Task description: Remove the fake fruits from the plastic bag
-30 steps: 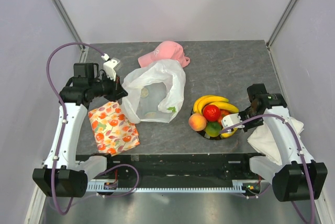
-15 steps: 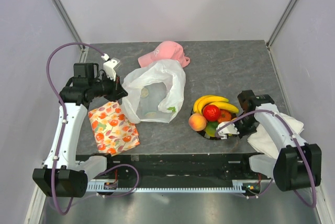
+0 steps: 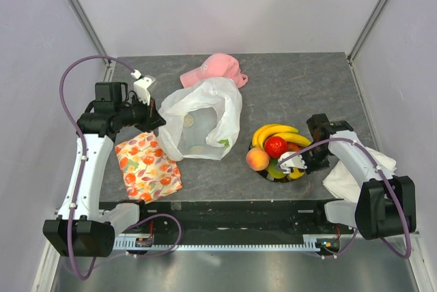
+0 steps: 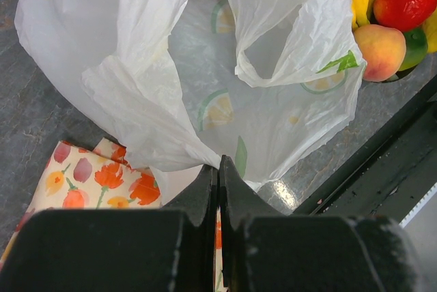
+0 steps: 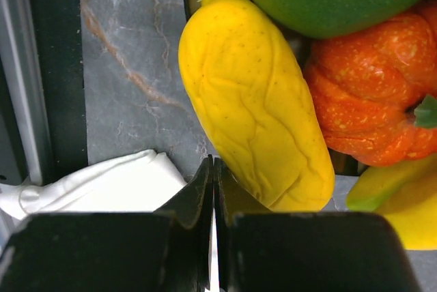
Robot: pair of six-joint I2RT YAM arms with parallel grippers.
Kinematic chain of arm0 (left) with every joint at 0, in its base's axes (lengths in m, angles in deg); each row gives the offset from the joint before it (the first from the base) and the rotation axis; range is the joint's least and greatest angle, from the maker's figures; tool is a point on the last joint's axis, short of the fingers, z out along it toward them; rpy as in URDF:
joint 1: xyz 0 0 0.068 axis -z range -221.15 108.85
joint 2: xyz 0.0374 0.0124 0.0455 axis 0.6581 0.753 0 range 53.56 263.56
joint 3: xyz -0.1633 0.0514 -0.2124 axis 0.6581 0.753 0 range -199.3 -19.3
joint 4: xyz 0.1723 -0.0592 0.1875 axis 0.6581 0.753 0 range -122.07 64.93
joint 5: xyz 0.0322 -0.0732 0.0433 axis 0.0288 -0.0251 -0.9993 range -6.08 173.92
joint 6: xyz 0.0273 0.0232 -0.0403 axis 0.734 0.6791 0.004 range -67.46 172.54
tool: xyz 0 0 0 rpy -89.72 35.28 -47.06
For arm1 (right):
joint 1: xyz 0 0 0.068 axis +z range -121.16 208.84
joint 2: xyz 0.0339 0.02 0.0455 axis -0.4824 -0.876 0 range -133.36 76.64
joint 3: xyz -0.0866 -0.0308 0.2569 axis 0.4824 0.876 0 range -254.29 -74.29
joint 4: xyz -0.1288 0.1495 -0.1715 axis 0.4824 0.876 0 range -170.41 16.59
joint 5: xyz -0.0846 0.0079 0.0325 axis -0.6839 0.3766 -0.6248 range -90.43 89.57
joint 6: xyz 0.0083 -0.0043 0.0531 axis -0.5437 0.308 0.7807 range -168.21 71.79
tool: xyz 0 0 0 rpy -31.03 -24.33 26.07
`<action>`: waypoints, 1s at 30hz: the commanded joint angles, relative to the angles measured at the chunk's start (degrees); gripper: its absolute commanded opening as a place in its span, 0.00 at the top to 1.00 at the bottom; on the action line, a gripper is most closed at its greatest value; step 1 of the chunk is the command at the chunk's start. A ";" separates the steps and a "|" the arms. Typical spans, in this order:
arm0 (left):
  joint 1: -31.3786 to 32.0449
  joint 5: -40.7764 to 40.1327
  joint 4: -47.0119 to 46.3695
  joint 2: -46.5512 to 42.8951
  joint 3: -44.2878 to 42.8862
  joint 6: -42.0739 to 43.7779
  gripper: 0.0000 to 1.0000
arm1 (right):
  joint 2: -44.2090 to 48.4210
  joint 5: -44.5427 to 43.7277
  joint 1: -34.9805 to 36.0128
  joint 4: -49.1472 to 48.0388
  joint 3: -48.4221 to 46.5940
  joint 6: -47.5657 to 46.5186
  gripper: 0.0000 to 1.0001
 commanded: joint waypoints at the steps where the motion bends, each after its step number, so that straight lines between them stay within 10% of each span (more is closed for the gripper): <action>1: -0.25 0.51 -1.61 -0.05 -0.57 -1.36 0.98 | 2.02 2.22 0.60 -2.67 1.00 0.66 0.94; 19: -0.34 2.09 -2.14 -0.58 -0.13 -1.53 0.98 | 4.39 -17.36 -4.58 -1.79 3.11 -0.74 0.75; 23: -0.34 2.71 -2.49 -1.01 -0.13 -1.71 0.99 | 3.61 -21.77 -12.47 -16.66 0.84 0.91 0.70; 30: -0.25 1.13 -2.32 -3.12 2.50 -1.80 0.98 | -17.25 0.77 -10.48 -7.63 -52.64 42.27 0.15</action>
